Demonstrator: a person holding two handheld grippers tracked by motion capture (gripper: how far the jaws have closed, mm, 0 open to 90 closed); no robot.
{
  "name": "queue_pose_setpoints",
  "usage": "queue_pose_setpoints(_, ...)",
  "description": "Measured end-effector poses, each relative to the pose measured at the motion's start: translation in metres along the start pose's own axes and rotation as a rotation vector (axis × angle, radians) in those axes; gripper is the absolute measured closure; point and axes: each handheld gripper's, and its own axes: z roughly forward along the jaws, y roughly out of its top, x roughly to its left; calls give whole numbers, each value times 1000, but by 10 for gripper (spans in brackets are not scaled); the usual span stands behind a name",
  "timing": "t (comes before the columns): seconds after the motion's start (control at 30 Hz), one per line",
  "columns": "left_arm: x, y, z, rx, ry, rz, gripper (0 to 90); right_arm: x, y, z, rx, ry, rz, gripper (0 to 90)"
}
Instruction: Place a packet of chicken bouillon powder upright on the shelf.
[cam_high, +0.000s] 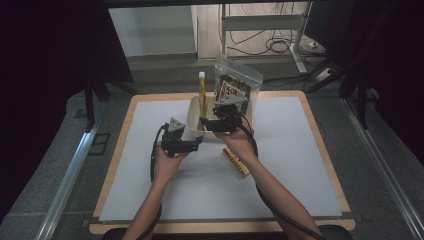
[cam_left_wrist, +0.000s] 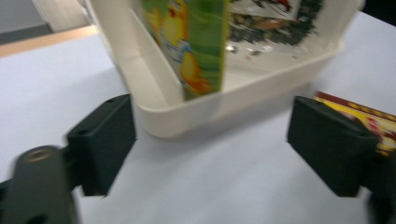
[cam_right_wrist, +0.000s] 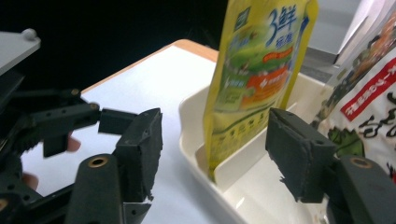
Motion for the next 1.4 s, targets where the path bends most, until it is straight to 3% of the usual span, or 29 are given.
queue_pose_setpoints(0.27,-6,-11,-10,22,-18,16,93,4,-10,-14,39,40,-30,254)
queue_pose_setpoints(0.43,-13,-21,-20,25,-15,51,68,5,-23,-24,64,82,-43,178)
queue_pose_setpoints(0.67,-21,-34,-31,6,-5,106,36,2,-41,-35,96,88,-66,118)
queue_pose_setpoints(0.77,-24,-40,-34,-13,-20,134,18,0,-48,-40,109,87,-84,101)
queue_pose_setpoints(0.9,-29,-46,-39,-19,-36,136,7,-3,-57,-46,124,82,-114,88)
queue_pose_setpoints(1.1,-33,-57,-48,-16,-52,149,4,-7,-70,-55,152,86,-108,78)
queue_pose_setpoints(1.4,-34,-71,-64,-10,-24,160,5,-11,-92,-72,137,97,-64,68)
